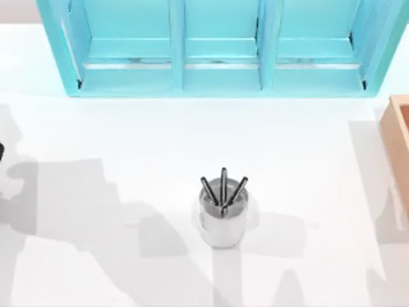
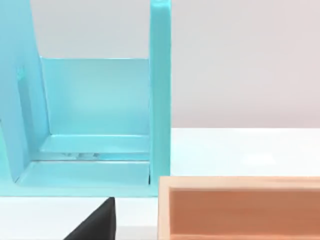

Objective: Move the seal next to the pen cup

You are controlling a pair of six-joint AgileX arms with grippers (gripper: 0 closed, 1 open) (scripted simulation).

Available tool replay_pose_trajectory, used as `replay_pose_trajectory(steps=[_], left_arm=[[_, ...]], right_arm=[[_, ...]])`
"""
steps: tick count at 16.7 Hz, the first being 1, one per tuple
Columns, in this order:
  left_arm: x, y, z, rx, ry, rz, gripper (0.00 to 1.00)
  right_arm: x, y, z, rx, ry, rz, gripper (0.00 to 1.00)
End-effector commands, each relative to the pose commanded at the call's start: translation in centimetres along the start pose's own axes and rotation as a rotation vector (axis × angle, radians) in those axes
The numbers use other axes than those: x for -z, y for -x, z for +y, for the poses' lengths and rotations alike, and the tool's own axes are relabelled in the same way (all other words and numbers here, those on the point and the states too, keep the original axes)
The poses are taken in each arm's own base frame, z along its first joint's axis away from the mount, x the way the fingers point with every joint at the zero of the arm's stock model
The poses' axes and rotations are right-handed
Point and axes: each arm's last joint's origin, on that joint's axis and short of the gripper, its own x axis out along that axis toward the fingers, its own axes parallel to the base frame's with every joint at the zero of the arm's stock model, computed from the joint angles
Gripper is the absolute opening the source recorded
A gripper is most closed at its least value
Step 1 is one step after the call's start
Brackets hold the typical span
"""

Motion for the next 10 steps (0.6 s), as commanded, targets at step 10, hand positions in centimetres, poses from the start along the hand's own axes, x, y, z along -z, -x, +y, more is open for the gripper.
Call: replay_pose_trajectory(steps=[10], left_arm=[[0.08, -0.33, -0.02, 0.001, 0.0, 0.002, 0.62]], right_arm=[[0.0, 0.0, 0.0, 0.0, 0.0, 0.0, 1.0]])
